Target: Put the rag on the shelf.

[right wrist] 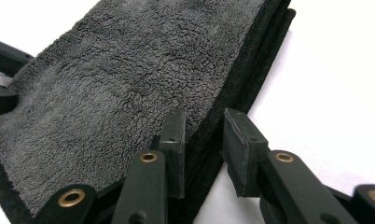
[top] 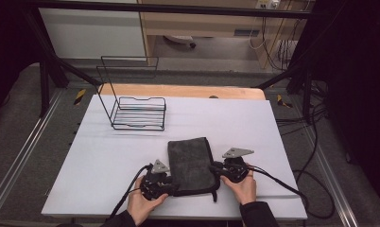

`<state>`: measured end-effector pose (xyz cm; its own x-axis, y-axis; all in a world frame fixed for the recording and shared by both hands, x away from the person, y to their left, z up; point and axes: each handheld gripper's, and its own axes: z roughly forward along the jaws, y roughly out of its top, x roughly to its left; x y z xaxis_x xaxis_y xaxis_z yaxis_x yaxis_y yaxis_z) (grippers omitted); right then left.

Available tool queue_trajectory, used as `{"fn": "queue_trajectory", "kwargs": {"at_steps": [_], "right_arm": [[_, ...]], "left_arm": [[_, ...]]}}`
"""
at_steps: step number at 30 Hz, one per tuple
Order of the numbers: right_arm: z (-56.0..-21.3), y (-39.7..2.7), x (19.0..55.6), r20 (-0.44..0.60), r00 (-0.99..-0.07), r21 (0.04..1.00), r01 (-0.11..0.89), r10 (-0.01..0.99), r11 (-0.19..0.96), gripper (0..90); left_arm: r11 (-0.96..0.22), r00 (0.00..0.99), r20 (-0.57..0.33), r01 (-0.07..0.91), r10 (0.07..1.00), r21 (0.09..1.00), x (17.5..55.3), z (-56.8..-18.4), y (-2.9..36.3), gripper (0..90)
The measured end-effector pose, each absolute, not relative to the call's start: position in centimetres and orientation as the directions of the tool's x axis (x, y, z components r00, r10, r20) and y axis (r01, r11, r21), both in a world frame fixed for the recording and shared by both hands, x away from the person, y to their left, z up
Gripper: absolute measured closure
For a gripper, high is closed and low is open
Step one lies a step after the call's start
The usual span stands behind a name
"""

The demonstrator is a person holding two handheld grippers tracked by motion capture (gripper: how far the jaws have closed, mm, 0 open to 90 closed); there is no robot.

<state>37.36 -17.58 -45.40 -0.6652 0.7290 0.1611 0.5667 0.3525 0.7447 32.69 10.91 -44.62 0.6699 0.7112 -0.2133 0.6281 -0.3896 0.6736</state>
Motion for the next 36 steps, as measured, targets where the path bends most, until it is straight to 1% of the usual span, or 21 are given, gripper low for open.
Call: {"fn": "queue_trajectory", "kwargs": {"at_steps": [3, 8, 12, 14, 18, 22, 27, 29, 33, 36], "right_arm": [[-45.4, -17.6, 37.4, 0.182, -0.663, 0.739, 0.58, 0.726, 0.344, 74.5], [-45.4, -17.5, 37.5, 0.211, -0.653, 0.728, 0.602, 0.728, 0.329, 78.8], [-45.4, -17.5, 37.4, 0.204, -0.653, 0.736, 0.593, 0.729, 0.326, 80.6], [-45.3, -17.4, 37.3, 0.209, -0.648, 0.734, 0.599, 0.733, 0.32, 81.2], [-45.1, -17.4, 37.1, 0.21, -0.653, 0.741, 0.591, 0.727, 0.317, 81.3], [-45.2, -17.1, 36.8, 0.242, -0.662, 0.744, 0.596, 0.71, 0.302, 80.7], [-45.4, -15.9, 36.1, 0.237, -0.679, 0.755, 0.579, 0.695, 0.308, 77.8], [-45.5, -15.7, 36.0, 0.244, -0.679, 0.755, 0.581, 0.692, 0.304, 77.3], [-45.7, -15.3, 35.7, 0.259, -0.678, 0.76, 0.583, 0.688, 0.289, 73.3], [-45.6, -15.4, 35.8, 0.247, -0.681, 0.766, 0.573, 0.689, 0.291, 68.9]], "left_arm": [[-0.375, 0.659, -0.241, 0.648, 0.712, 0.663, 32.7, -44.7, 10.8, 66.0], [-0.384, 0.665, -0.238, 0.645, 0.707, 0.661, 32.8, -44.6, 10.7, 76.9], [-0.397, 0.681, -0.233, 0.632, 0.694, 0.666, 32.9, -44.5, 10.8, 81.9], [-0.397, 0.684, -0.248, 0.637, 0.686, 0.66, 33.1, -44.4, 11.0, 83.2], [-0.393, 0.684, -0.274, 0.649, 0.676, 0.651, 33.5, -44.0, 11.8, 84.0], [-0.411, 0.693, -0.259, 0.641, 0.673, 0.648, 33.4, -43.4, 13.0, 84.2], [-0.446, 0.709, -0.219, 0.621, 0.67, 0.645, 33.2, -43.1, 14.0, 84.1], [-0.451, 0.713, -0.22, 0.62, 0.666, 0.642, 33.2, -43.0, 14.5, 84.0], [-0.456, 0.719, -0.221, 0.615, 0.659, 0.643, 33.3, -43.3, 15.1, 83.5], [-0.474, 0.733, -0.198, 0.596, 0.651, 0.649, 33.2, -43.5, 15.0, 81.0]]}}
